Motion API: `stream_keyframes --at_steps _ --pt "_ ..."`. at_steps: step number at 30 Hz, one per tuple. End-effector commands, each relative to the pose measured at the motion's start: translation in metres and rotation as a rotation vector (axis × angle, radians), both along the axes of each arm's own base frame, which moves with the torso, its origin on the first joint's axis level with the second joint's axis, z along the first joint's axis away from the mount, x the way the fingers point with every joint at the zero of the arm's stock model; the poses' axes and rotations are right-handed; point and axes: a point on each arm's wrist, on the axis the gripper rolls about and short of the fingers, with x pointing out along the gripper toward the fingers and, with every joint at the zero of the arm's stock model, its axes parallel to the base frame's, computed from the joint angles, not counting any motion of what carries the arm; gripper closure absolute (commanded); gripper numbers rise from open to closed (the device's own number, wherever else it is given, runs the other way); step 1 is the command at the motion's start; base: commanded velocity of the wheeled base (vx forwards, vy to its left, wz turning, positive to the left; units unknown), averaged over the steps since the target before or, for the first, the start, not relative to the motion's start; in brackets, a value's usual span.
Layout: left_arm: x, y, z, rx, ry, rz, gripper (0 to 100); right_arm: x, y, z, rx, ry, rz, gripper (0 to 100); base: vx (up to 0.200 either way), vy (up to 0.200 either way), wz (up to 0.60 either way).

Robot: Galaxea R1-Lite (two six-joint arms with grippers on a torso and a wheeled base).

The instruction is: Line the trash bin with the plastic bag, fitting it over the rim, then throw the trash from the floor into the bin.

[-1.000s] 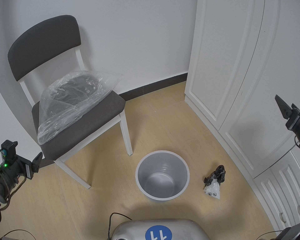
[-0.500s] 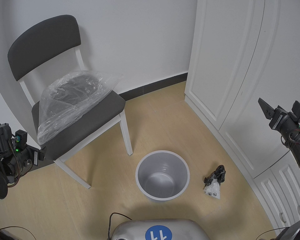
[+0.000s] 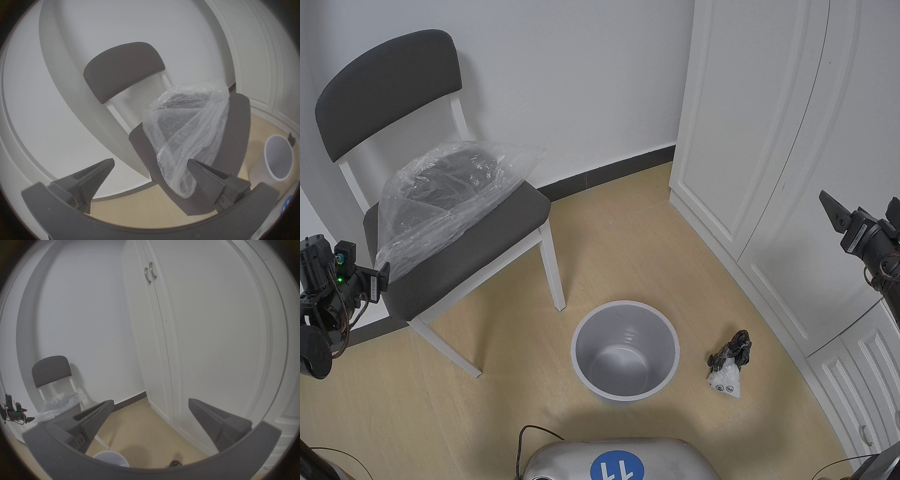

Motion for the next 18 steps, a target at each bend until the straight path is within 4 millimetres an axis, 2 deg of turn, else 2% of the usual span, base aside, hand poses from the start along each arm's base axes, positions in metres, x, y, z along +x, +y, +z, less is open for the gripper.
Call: stream_keyframes --at_steps 1,14,18 --pt "0.006 0.008 -0.007 -0.006 0.014 0.027 0 -0.002 -0.001 0.005 0.005 -0.02 -0.003 0 0.0 0.0 0.0" --pt "-0.006 0.002 -0.016 -0.015 0.054 0.003 0 -0.002 -0.001 0.005 0.005 -0.022 -0.001 0 0.0 0.0 0.0" --pt "0.0 0.003 -0.021 -0.019 0.07 0.003 0 -0.002 -0.001 0.005 0.005 -0.019 -0.001 0 0.0 0.0 0.0"
